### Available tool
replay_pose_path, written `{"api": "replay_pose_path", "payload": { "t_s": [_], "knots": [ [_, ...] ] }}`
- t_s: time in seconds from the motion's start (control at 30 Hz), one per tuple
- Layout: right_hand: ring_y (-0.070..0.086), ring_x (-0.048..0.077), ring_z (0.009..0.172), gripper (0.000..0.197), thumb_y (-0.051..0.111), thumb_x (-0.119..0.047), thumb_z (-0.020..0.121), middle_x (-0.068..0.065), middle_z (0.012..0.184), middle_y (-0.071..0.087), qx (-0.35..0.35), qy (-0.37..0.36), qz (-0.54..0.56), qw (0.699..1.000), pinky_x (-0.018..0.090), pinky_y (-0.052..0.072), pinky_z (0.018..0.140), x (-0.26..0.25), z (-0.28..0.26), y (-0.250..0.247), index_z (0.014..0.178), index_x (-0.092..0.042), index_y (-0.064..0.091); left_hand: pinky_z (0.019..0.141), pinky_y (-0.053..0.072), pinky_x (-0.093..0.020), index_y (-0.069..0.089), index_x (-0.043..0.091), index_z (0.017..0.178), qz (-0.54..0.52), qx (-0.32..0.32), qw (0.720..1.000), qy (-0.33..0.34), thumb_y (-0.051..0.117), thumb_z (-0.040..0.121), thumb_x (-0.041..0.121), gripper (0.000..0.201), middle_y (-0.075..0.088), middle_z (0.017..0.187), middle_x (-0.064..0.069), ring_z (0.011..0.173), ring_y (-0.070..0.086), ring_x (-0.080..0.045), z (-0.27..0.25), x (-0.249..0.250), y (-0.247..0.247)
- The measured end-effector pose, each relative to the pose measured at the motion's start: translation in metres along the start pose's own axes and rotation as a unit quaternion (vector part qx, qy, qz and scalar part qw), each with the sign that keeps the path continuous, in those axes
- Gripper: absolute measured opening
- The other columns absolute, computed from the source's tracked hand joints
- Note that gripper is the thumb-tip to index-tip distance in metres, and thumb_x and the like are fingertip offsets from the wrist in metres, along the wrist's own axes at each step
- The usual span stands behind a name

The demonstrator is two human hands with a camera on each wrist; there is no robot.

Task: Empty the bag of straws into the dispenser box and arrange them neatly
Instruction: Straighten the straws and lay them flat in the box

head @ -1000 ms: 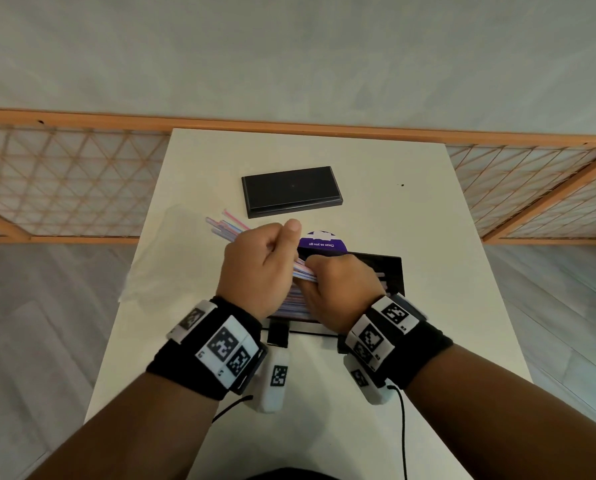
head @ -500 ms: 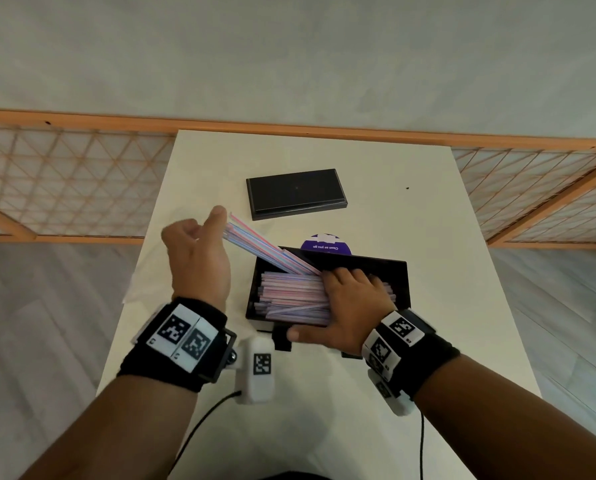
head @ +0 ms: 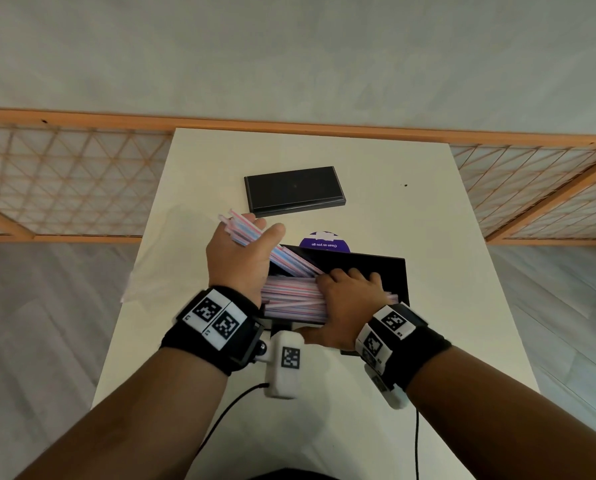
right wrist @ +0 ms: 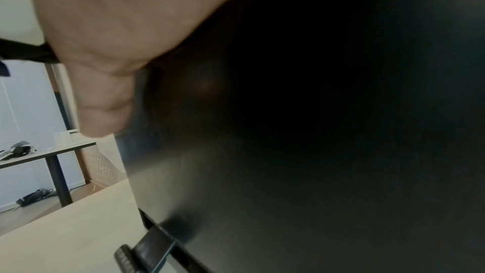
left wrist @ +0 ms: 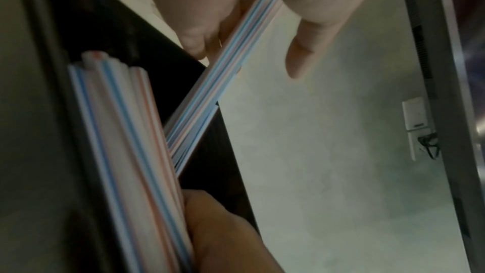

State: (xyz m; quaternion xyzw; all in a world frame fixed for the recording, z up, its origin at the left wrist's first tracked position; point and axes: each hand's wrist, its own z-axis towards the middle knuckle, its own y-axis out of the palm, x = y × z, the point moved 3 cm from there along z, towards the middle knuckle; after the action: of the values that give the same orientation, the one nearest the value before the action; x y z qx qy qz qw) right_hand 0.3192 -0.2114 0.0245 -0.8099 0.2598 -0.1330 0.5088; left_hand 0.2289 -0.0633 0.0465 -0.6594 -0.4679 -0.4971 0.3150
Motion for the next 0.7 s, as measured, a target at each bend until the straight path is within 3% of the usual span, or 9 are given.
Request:
{"api": "replay_pose_path", "payload": {
  "t_s": [0.13,0.23,0.33,0.5,0.6,0.7],
  "knots": [
    [0.046,0.027,0.12,0.097,0.044,-0.091,0.058,-0.002,0.129,0.051,0.007,0.005,0.013,1.0,0.054,0.033,0.104,0.0,0.0,0.004,0.132,-0.029,0.047,0.078,0.056,-0.031,0.072,0.017,0.084,0.103,0.033,0.991,0.082,0.077,0.084,0.019,0.006,0.072,0.079,0.007,0.074,0.069,-0.009,-0.008,0.004,0.008],
    [0.046,0.027,0.121,0.1,0.045,-0.093,0.055,-0.003,0.129,0.051,0.002,0.012,0.027,1.0,0.054,0.032,0.106,0.001,0.0,0.006,0.133,-0.03,0.045,0.086,0.057,-0.037,0.071,0.016,0.085,0.124,0.051,0.985,0.11,0.072,0.089,0.015,0.004,0.074,0.086,0.004,0.082,0.07,-0.012,-0.011,0.005,0.006],
    [0.047,0.028,0.121,0.1,0.046,-0.092,0.054,-0.002,0.129,0.05,0.0,0.013,0.031,0.999,0.054,0.033,0.106,0.001,0.001,0.005,0.132,-0.029,0.045,0.091,0.057,-0.038,0.063,0.03,0.08,0.069,0.049,0.99,0.115,0.064,0.09,0.011,0.021,0.077,0.091,-0.001,0.09,0.073,-0.015,-0.013,0.01,-0.001],
    [0.048,0.027,0.119,0.104,0.041,-0.093,0.051,-0.002,0.128,0.049,0.01,-0.001,0.051,0.999,0.052,0.037,0.104,0.002,-0.001,0.003,0.132,-0.027,0.043,0.08,0.052,-0.022,0.055,0.019,0.088,-0.053,0.034,0.988,0.139,0.053,0.097,-0.007,0.027,0.075,0.082,0.002,0.084,0.074,-0.007,-0.016,0.039,-0.009],
    [0.048,0.024,0.12,0.113,0.039,-0.097,0.047,-0.004,0.13,0.048,0.016,-0.007,0.101,0.995,0.051,0.038,0.105,0.006,-0.004,-0.004,0.135,-0.027,0.038,0.077,0.052,-0.019,0.056,0.019,0.089,-0.089,0.002,0.981,0.169,0.056,0.091,-0.001,0.02,0.075,0.076,0.006,0.086,0.075,-0.013,-0.023,0.063,-0.011],
    [0.048,0.02,0.121,0.118,0.045,-0.099,0.049,-0.004,0.134,0.048,0.04,-0.014,0.175,0.984,0.047,0.04,0.106,0.011,-0.009,-0.013,0.141,-0.026,0.033,0.079,0.053,-0.023,0.057,0.02,0.09,-0.096,-0.035,0.974,0.202,0.056,0.085,0.008,0.013,0.076,0.078,0.004,0.088,0.075,-0.018,-0.034,0.083,-0.011]
  ]
}}
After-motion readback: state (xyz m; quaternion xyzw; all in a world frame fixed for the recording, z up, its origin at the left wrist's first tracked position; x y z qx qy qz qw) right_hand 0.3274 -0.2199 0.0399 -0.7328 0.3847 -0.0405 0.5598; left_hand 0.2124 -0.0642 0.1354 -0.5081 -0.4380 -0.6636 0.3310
